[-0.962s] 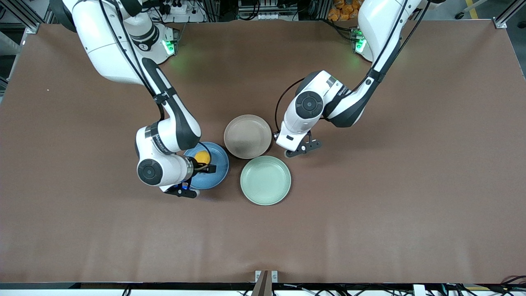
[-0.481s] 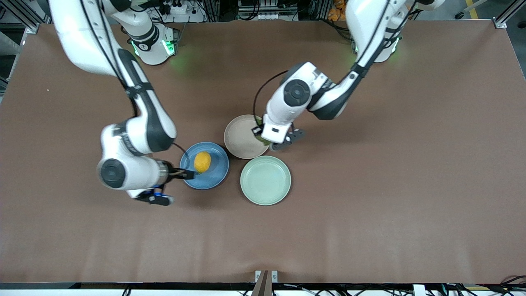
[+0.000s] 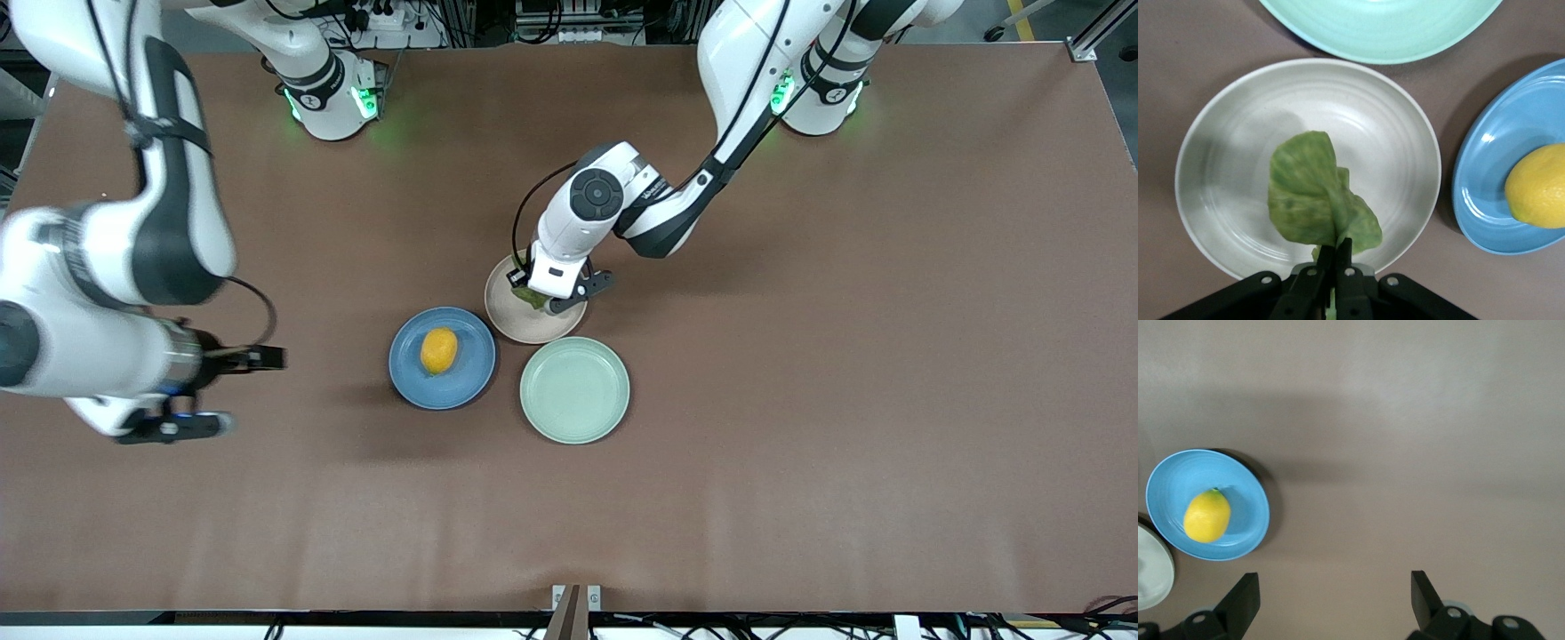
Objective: Place lemon and lettuce in plates
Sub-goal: 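Release the lemon onto the blue plate and withdraw the right gripper, then lower the lettuce onto the beige plate and open the left gripper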
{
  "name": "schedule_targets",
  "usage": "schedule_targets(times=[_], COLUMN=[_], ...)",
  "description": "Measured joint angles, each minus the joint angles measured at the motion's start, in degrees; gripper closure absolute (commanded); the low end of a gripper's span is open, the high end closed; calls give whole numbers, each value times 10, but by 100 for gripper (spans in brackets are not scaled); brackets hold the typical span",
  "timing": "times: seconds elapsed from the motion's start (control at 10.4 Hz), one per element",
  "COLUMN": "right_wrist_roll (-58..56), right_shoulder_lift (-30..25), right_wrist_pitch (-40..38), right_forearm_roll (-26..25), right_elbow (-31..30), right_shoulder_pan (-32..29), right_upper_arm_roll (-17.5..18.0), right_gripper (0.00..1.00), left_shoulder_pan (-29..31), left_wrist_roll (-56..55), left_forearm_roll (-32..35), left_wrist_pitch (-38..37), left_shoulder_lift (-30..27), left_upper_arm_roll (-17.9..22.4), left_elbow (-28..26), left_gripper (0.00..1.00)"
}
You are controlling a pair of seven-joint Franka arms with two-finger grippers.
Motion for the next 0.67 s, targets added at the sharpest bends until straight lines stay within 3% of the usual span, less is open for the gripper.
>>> schedule_targets(times=[0.48,0.67], right_wrist_roll=[-26,-26], right_shoulder_lift=[-103,-136], right_wrist_pitch=[-78,-89], right_forearm_roll=[-3,-40], right_elbow=[7,-3], right_shoulder_pan=[-29,-37], right_upper_arm_roll=[-2,23], right_gripper=[0,0], left_shoulder_pan=[12,46], left_wrist_roll=[0,15], left_forearm_roll=[8,47], left_wrist_pitch=[-9,-84], left_shoulder_lift=[-11,-62], left_upper_arm_roll=[8,8], left_elbow=[21,27], left_gripper=[0,0])
